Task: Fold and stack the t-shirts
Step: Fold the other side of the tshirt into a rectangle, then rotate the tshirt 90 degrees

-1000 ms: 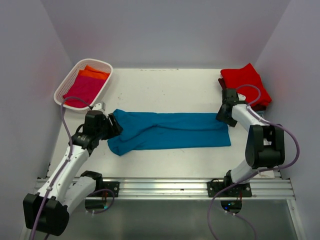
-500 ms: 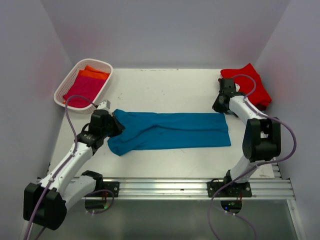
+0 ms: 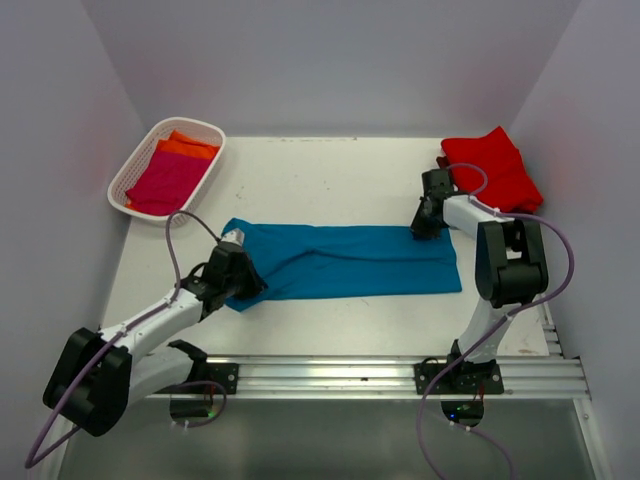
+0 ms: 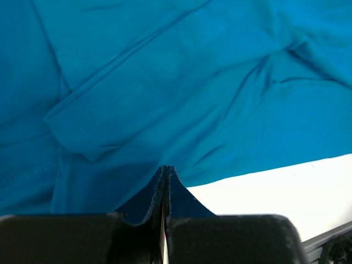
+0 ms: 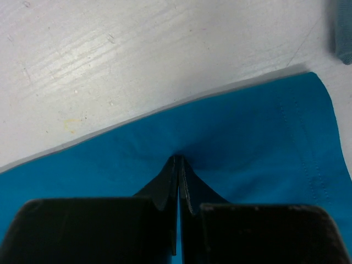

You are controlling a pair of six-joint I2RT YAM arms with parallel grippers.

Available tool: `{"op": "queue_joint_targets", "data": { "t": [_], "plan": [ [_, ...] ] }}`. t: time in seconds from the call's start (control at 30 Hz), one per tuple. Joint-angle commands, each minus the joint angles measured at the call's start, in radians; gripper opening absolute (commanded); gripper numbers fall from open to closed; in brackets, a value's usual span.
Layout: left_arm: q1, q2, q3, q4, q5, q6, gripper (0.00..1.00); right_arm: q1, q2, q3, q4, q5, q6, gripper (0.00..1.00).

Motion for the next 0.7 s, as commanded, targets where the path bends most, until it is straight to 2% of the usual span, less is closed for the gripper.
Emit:
{"op": "queue_joint_targets", "data": {
  "t": [0.0,0.3,0.5,0.67],
  "plan": [
    [-0.009,0.042,-0.035,0.083,-0.034,-0.054,0.00,0.005,0.031,-0.009,0.025,0.003,-0.009,0.00],
    [-0.011,0.226,0.003,0.106,-0.193,-0.070,0.00,0.077,0.048,-0.046,-0.074,0.149,-0.013,0.00],
    [0.020,0.330,0.168,0.054,-0.299,-0.041,0.00,0.166,0.001,-0.136,-0.122,0.178,-0.013,0.00],
    [0.096,0.445,0.270,0.083,-0.309,-0.003,0.00,0.234,-0.067,-0.191,-0.136,0.142,0.000,0.00]
  ]
}}
